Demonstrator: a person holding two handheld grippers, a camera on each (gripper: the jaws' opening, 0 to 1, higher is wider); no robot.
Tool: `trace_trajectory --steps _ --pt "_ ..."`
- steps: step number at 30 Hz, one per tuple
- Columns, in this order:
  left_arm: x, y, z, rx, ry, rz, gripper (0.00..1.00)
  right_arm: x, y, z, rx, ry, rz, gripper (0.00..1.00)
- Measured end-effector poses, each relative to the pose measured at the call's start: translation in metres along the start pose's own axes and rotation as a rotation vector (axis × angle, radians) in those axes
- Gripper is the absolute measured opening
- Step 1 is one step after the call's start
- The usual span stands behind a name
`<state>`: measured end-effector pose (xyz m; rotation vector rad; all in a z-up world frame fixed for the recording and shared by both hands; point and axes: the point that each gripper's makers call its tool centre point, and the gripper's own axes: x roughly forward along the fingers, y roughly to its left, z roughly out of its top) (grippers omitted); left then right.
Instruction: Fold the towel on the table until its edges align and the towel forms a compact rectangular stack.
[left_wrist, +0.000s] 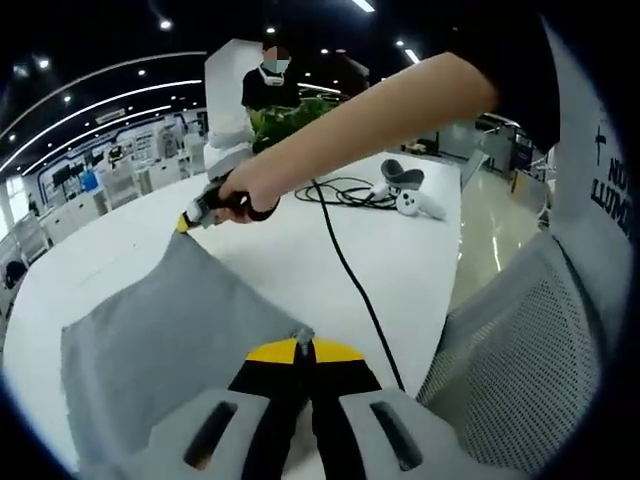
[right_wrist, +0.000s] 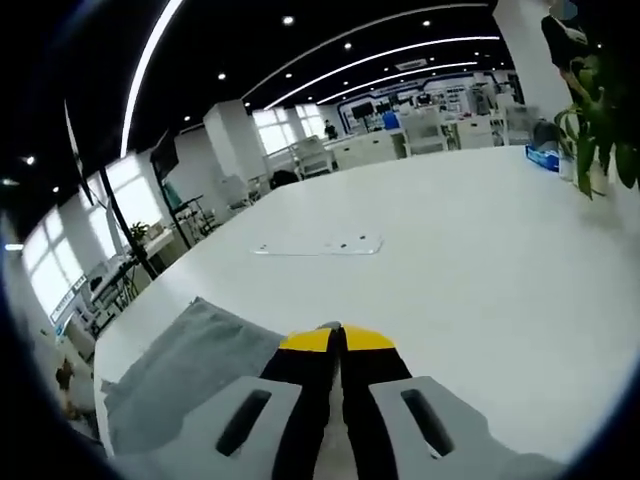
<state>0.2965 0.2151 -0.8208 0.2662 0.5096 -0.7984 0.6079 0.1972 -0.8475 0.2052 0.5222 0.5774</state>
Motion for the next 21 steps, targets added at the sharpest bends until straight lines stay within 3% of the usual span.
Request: trace_trajectory --steps 8,13,21 --pt "-0.029 0.020 0.000 -0.047 -0.023 0.068 0.03 0.003 0.031 0.019 0.015 -0.017 0.019 0.00" --pt "-0.047 0.031 -0.004 -0.077 -0.030 0.077 0.03 0.003 0.053 0.036 0.053 -0.042 0.034 0.00" --pt "-0.072 0.054 -0.010 -0.088 -0.019 0.072 0.03 0.011 0.086 0.053 0.040 -0.043 0.034 0.00"
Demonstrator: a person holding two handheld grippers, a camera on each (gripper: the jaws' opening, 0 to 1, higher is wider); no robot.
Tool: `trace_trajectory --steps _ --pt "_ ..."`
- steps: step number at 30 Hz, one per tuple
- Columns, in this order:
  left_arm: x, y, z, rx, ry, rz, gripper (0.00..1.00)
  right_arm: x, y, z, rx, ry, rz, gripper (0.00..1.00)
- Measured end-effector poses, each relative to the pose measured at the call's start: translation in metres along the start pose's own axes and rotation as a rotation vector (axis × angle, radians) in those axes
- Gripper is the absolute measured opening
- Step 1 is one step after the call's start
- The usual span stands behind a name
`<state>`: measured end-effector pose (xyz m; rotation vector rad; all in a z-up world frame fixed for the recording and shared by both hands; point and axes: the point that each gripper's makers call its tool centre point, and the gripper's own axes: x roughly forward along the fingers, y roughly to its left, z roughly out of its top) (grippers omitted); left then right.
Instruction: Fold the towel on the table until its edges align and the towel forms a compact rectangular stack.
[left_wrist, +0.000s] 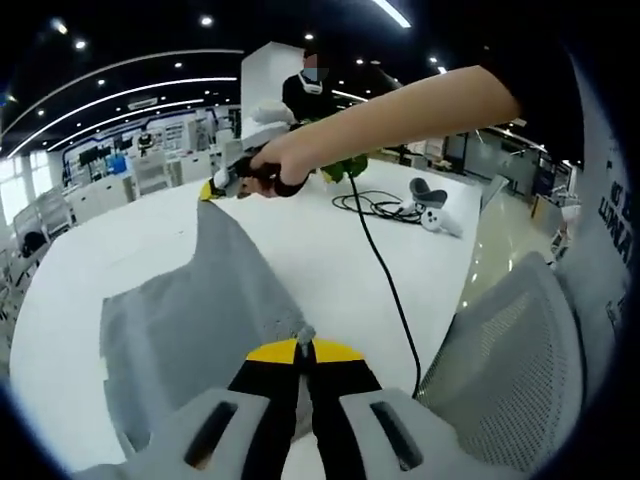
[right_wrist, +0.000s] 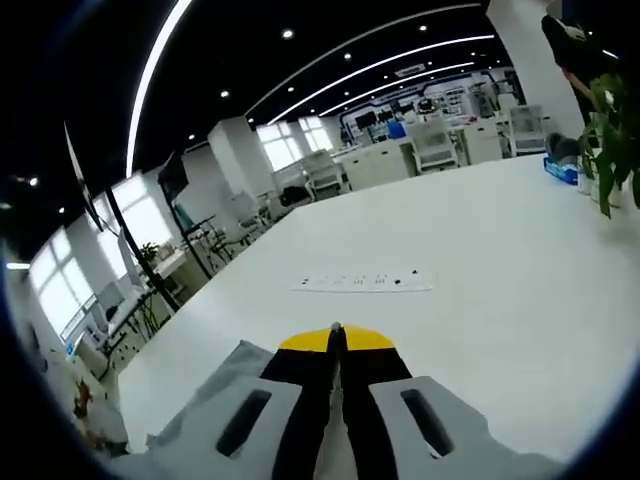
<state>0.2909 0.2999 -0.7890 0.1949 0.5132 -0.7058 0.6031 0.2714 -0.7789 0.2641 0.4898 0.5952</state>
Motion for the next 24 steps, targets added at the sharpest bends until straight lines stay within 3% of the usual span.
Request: trace_trajectory --steps 9,14,24 --pt "-0.032 0.031 -0.014 -0.012 0.021 0.032 0.03 0.018 0.040 0.007 -0.005 -0.006 0.015 0.00" --pt "-0.050 0.046 -0.028 -0.061 0.022 0.053 0.03 0.031 0.070 0.006 -0.031 0.001 0.040 0.00" --pt "-0.075 0.071 -0.044 -0.140 0.005 0.073 0.03 0.053 0.105 0.005 -0.047 0.003 0.065 0.00"
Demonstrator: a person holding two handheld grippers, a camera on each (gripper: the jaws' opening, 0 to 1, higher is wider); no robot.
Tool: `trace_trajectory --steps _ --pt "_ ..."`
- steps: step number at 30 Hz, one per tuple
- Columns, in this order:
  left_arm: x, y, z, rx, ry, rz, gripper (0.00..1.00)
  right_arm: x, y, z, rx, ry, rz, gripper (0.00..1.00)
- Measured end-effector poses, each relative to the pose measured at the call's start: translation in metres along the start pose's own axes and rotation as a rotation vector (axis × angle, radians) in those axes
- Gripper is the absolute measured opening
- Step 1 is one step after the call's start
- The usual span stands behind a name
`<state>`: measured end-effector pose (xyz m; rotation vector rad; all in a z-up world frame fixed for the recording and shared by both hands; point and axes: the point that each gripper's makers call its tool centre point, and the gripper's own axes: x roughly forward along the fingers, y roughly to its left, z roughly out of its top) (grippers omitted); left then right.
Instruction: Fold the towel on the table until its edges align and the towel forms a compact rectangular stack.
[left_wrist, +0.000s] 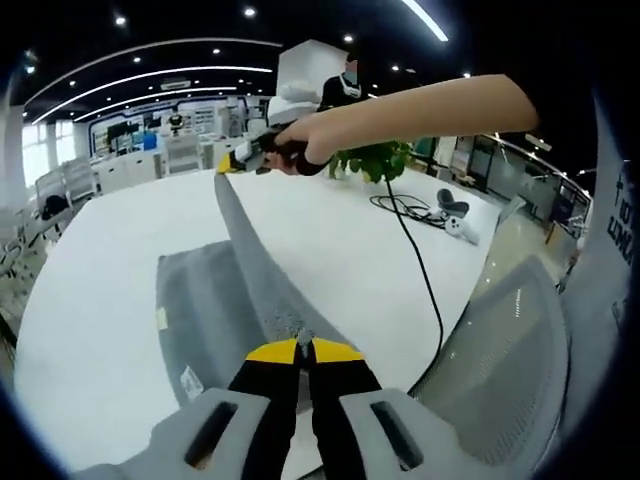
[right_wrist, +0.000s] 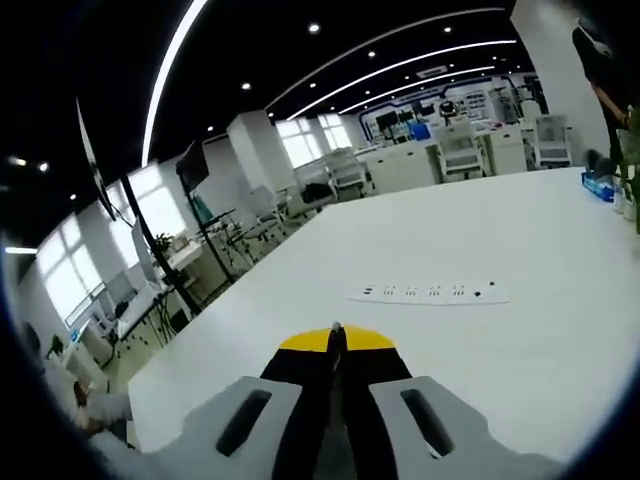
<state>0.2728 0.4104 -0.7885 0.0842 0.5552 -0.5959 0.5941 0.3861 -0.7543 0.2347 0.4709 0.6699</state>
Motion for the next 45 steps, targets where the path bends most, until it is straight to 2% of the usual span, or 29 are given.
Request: trace_trajectory --steps 6,11,12,13,15,21,27,35,36,38,45 --pt "-0.013 0.016 -0.001 -0.033 -0.017 0.009 0.03 0.011 0.018 0.002 -0.007 -0.006 0.007 0.00" --pt "-0.021 0.033 -0.010 -0.071 -0.009 0.021 0.03 0.024 0.032 -0.003 -0.012 0.002 0.018 0.00" --pt "-0.024 0.037 -0.012 -0.078 -0.008 0.025 0.03 0.025 0.035 -0.004 -0.027 0.007 0.019 0.00" --pt "-0.025 0.039 -0.014 -0.081 -0.007 0.028 0.03 0.027 0.038 -0.004 -0.089 0.006 0.020 0.00" --pt "-0.027 0.044 -0.017 -0.099 -0.007 0.028 0.03 0.033 0.044 -0.006 -0.094 0.005 0.028 0.00" --pt "-0.022 0.054 -0.033 -0.170 0.020 0.017 0.03 0.047 0.045 -0.018 -0.111 0.031 0.022 0.00" --pt "-0.019 0.063 -0.046 -0.201 0.036 -0.002 0.03 0.057 0.044 -0.030 -0.107 0.056 0.010 0.00" --pt "-0.015 0.075 -0.067 -0.312 0.053 -0.017 0.03 0.080 0.042 -0.052 -0.109 0.103 -0.011 0.00" --pt "-0.014 0.078 -0.070 -0.344 0.055 -0.019 0.03 0.083 0.040 -0.057 -0.149 0.123 -0.021 0.00" --pt "-0.013 0.082 -0.076 -0.422 0.050 -0.019 0.03 0.088 0.042 -0.061 -0.147 0.125 -0.021 0.00" --pt "-0.008 0.092 -0.098 -0.469 0.090 -0.026 0.04 0.108 0.046 -0.082 -0.168 0.161 -0.017 0.00"
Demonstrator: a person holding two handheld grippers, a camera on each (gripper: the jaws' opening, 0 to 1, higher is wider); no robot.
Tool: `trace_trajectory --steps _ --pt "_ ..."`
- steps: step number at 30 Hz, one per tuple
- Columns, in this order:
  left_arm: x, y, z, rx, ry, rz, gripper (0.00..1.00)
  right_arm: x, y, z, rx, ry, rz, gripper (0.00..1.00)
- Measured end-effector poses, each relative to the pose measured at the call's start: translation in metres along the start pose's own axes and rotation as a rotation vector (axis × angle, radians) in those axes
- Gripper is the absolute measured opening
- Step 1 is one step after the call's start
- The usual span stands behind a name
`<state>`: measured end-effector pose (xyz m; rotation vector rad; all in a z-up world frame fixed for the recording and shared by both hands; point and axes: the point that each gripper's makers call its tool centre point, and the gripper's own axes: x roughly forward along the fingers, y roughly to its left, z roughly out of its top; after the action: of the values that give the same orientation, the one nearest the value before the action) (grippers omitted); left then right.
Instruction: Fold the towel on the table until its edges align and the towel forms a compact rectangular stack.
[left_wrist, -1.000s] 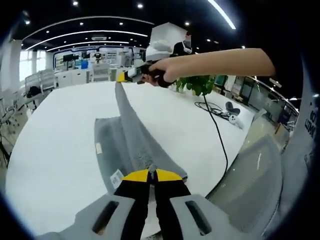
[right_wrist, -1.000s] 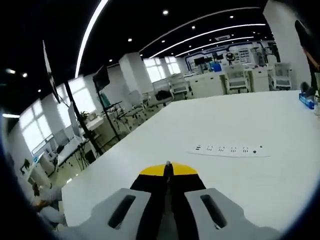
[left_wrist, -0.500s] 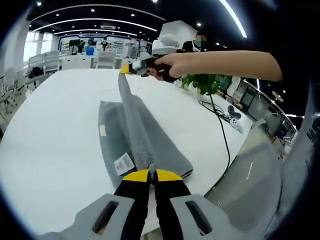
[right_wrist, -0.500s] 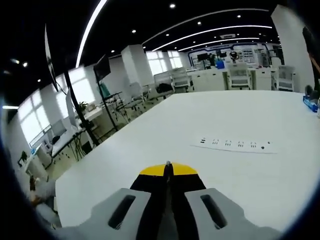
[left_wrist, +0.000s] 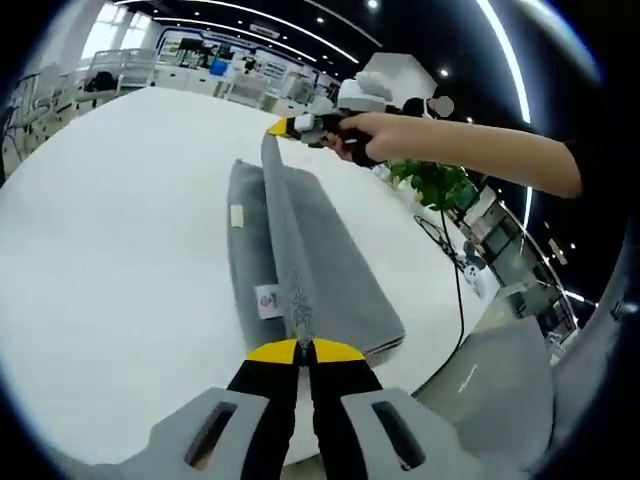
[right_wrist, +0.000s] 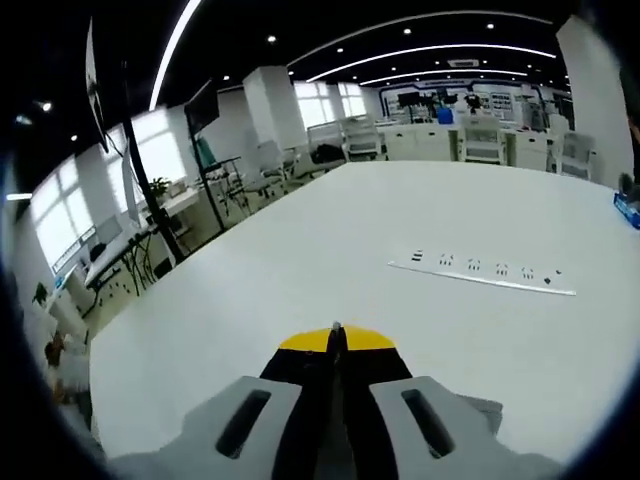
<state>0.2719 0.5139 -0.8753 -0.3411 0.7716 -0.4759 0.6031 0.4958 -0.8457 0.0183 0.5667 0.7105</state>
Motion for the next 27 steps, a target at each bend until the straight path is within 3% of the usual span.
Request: trace_trajectory --steps 5,16,27 --pt "0.004 0.009 -0.007 -0.044 0.022 -0.007 0.04 0.012 0.005 -0.011 -0.006 0.023 -0.001 0.00" --pt "0.012 0.017 -0.017 -0.026 0.077 0.002 0.04 0.035 0.005 -0.031 -0.053 0.080 -0.006 0.00" --pt "0.012 0.019 -0.019 -0.058 0.050 -0.001 0.04 0.044 0.009 -0.038 -0.081 0.102 -0.002 0.02"
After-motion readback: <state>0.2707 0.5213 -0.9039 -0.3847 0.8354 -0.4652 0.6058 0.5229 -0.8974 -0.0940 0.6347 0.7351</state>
